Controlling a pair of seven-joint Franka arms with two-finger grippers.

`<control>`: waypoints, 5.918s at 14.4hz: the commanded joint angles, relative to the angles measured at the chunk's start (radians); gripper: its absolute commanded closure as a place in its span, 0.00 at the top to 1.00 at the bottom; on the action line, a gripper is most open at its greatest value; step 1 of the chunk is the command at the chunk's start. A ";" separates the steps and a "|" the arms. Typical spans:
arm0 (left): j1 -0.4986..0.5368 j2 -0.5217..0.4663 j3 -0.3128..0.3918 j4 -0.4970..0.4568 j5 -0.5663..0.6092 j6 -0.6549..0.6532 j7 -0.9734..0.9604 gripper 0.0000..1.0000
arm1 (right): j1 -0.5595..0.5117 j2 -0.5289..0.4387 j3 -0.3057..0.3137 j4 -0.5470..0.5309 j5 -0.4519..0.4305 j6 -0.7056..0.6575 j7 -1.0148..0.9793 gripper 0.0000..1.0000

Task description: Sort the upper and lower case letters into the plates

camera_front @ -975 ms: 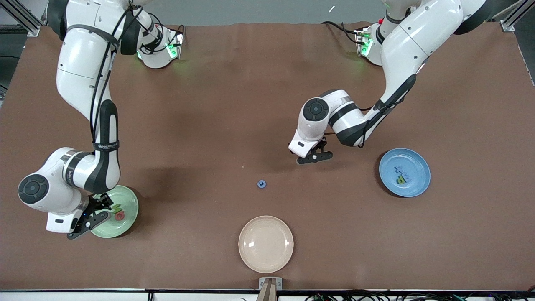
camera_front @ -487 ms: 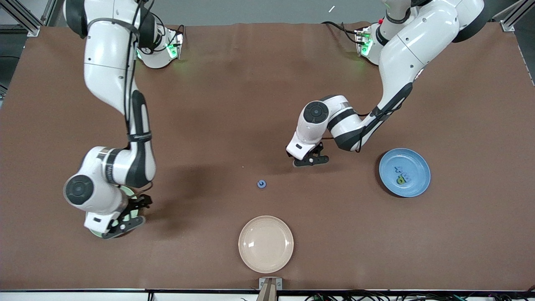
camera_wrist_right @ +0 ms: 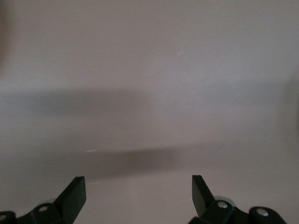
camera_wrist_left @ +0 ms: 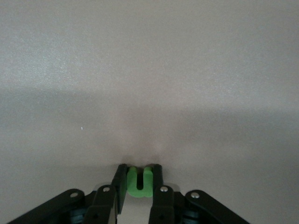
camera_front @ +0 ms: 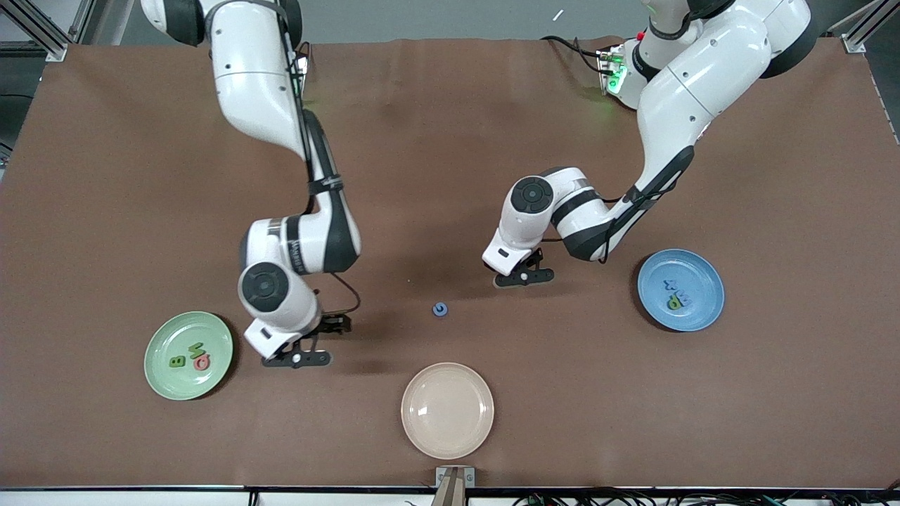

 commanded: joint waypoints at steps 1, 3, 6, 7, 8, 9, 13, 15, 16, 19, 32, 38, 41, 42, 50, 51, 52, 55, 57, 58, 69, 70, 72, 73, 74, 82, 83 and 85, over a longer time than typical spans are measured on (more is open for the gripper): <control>-0.002 0.024 0.035 0.017 0.027 0.002 -0.001 0.00 | 0.049 -0.010 0.003 0.026 0.027 0.019 0.235 1.00; 0.039 0.000 0.036 0.016 0.027 -0.016 0.003 0.00 | 0.059 -0.002 0.058 0.035 0.032 0.108 0.303 1.00; 0.151 -0.055 0.024 0.019 0.027 -0.062 0.100 0.00 | 0.044 0.018 0.170 0.035 0.030 0.301 0.349 1.00; 0.197 -0.074 0.012 0.014 0.027 -0.062 0.127 0.00 | 0.044 0.033 0.187 0.035 0.029 0.347 0.346 1.00; 0.238 -0.077 -0.002 0.011 0.027 -0.064 0.144 0.00 | 0.046 0.048 0.209 0.035 0.021 0.373 0.343 1.00; 0.277 -0.083 -0.014 0.007 0.027 -0.078 0.166 0.00 | 0.055 0.067 0.214 0.037 0.018 0.384 0.342 1.00; 0.390 -0.151 -0.052 0.005 0.022 -0.232 0.358 0.00 | 0.078 0.102 0.221 0.037 -0.071 0.407 0.328 0.99; 0.462 -0.166 -0.077 -0.004 0.011 -0.243 0.447 0.00 | 0.084 0.114 0.238 0.037 -0.074 0.439 0.328 0.97; 0.517 -0.165 -0.097 -0.010 0.004 -0.243 0.479 0.00 | 0.092 0.124 0.238 0.037 -0.074 0.450 0.331 0.94; 0.700 -0.165 -0.184 -0.052 -0.003 -0.246 0.614 0.00 | 0.111 0.130 0.240 0.035 -0.076 0.456 0.331 0.86; 0.840 -0.149 -0.197 -0.115 -0.003 -0.243 0.737 0.01 | 0.095 0.063 0.234 0.034 -0.107 0.409 0.326 0.02; 0.843 -0.139 -0.194 -0.116 -0.003 -0.243 0.737 0.02 | -0.092 -0.078 0.183 0.072 -0.117 0.052 -0.045 0.00; 0.831 -0.129 -0.194 -0.110 -0.001 -0.243 0.736 0.44 | -0.115 -0.076 0.030 0.061 -0.116 -0.092 -0.337 0.01; 0.831 -0.135 -0.195 -0.108 -0.001 -0.242 0.725 0.96 | -0.150 -0.074 0.019 0.057 -0.117 -0.117 -0.406 0.01; 0.834 -0.192 -0.425 0.195 -0.082 -0.632 0.734 1.00 | -0.453 -0.033 0.086 -0.024 -0.105 -0.016 -0.839 0.08; 0.834 -0.192 -0.451 0.241 -0.082 -0.679 0.734 1.00 | -0.464 -0.033 0.103 -0.040 -0.105 0.016 -0.846 0.13; 0.834 -0.192 -0.476 0.282 -0.082 -0.708 0.734 1.00 | -0.467 -0.033 0.105 -0.040 -0.105 0.021 -0.846 0.16; 0.834 -0.192 -0.557 0.402 -0.085 -0.852 0.734 1.00 | -0.451 -0.037 0.106 -0.042 -0.099 0.004 -0.830 0.41; 0.840 -0.194 -0.623 0.421 -0.085 -0.926 0.734 1.00 | -0.451 -0.043 0.108 -0.042 -0.099 -0.016 -0.829 0.51; 0.840 -0.201 -0.649 0.425 -0.084 -0.965 0.734 1.00 | -0.447 -0.048 0.108 -0.040 -0.096 -0.034 -0.811 0.59; 0.812 -0.283 -0.645 0.445 -0.092 -1.004 0.756 1.00 | -0.404 -0.068 0.103 -0.131 -0.090 -0.073 -0.564 0.68; 0.803 -0.283 -0.634 0.445 -0.092 -1.004 0.757 1.00 | -0.413 -0.062 0.103 -0.131 -0.090 -0.062 -0.560 0.68; 0.786 -0.286 -0.616 0.445 -0.092 -1.004 0.757 1.00 | -0.413 -0.057 0.103 -0.134 -0.090 -0.029 -0.560 0.66; 0.774 -0.287 -0.605 0.447 -0.092 -1.004 0.757 1.00 | -0.407 -0.053 0.103 -0.138 -0.091 -0.006 -0.562 0.64; 0.760 -0.298 -0.587 0.447 -0.093 -1.004 0.757 1.00 | -0.404 -0.048 0.103 -0.143 -0.096 0.017 -0.563 0.58; 0.422 -0.565 0.052 0.441 -0.525 -0.895 0.932 1.00 | -0.401 -0.048 0.105 -0.167 -0.091 0.044 -0.563 0.53; 0.360 -0.583 0.150 0.439 -0.573 -0.895 0.961 1.00 | -0.399 -0.050 0.106 -0.178 -0.091 0.060 -0.563 0.49; 0.261 -0.609 0.289 0.433 -0.619 -0.895 0.981 1.00 | -0.398 -0.050 0.105 -0.183 -0.094 0.068 -0.568 0.29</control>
